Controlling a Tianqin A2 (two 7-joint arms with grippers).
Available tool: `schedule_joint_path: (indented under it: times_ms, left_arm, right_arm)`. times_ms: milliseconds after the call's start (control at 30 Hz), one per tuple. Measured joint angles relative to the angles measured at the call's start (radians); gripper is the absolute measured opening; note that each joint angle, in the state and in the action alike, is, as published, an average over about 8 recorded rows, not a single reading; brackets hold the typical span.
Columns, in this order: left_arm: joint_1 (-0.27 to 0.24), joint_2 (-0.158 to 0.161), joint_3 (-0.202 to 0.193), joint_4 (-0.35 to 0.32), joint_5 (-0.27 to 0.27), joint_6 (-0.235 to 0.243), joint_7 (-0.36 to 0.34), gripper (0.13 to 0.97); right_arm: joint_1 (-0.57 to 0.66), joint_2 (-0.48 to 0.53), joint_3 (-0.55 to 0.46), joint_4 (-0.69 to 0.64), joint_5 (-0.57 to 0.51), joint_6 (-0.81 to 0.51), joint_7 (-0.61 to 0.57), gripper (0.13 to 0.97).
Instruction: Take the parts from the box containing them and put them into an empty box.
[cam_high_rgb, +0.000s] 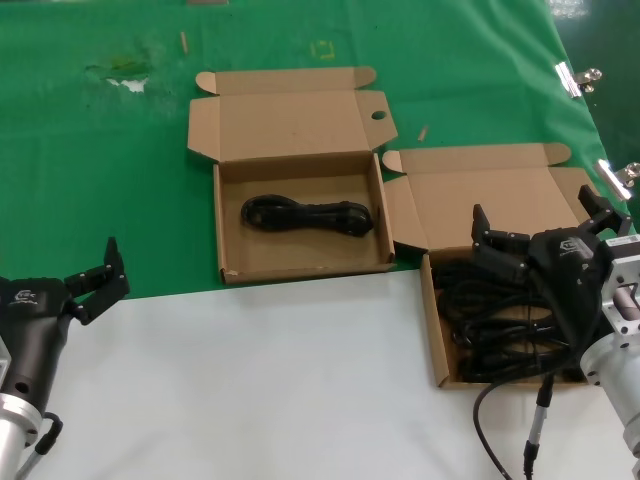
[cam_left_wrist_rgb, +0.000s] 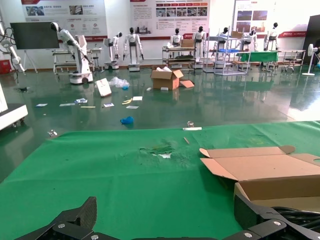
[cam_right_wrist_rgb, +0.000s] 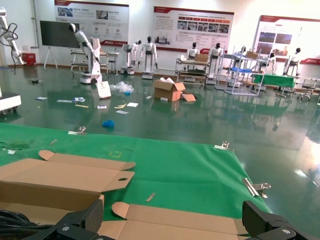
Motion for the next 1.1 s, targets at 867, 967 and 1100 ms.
schedule_joint_path:
  times_ms: [867,967,1100]
  left_arm:
    - [0.0,0.0,0.0,0.0,0.0,0.0,0.0,0.966]
    - [0.0,0.0,0.0,0.0,0.0,0.0,0.0,0.966]
    - [0.0,0.0,0.0,0.0,0.0,0.0,0.0,0.966]
  right_arm:
    - [0.0,0.0,0.0,0.0,0.0,0.0,0.0,0.966]
    - [0.0,0.0,0.0,0.0,0.0,0.0,0.0,0.966]
    - [0.0,0.0,0.0,0.0,0.0,0.0,0.0,0.966]
